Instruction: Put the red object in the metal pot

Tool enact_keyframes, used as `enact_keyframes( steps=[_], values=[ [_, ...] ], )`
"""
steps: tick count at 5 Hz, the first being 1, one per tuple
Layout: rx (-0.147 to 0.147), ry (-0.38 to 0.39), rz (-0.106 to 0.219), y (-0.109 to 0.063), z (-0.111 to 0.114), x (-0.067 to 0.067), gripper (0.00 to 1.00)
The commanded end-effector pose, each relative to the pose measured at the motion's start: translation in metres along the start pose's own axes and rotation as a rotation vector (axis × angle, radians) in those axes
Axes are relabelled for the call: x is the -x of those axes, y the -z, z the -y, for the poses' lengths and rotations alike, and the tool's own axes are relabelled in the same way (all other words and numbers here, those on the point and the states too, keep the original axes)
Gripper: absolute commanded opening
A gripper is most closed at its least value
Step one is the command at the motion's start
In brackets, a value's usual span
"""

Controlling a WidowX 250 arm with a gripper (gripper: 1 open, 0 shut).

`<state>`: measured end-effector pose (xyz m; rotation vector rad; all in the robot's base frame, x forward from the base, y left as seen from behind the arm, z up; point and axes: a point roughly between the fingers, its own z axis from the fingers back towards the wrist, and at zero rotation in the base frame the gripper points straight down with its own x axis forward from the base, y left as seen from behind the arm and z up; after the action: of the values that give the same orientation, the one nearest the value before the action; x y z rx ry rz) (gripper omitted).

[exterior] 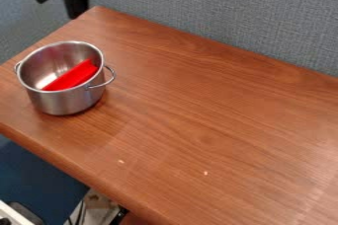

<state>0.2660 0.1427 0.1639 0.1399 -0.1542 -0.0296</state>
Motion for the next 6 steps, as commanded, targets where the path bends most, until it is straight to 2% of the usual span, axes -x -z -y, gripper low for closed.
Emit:
enact_keyframes(
  steps=[1,3,4,6],
  values=[
    [-0.075,-0.111,-0.016,-0.001,0.004,0.007,1.00],
    [-0.106,0.060,-0.043,0.010,-0.025,0.031,1.00],
    [-0.125,0.151,-0.049,0.012,-0.033,0.036,1.00],
    [-0.089,0.139,-0.027,0.021,-0.032,0.075,1.00]
  ],
)
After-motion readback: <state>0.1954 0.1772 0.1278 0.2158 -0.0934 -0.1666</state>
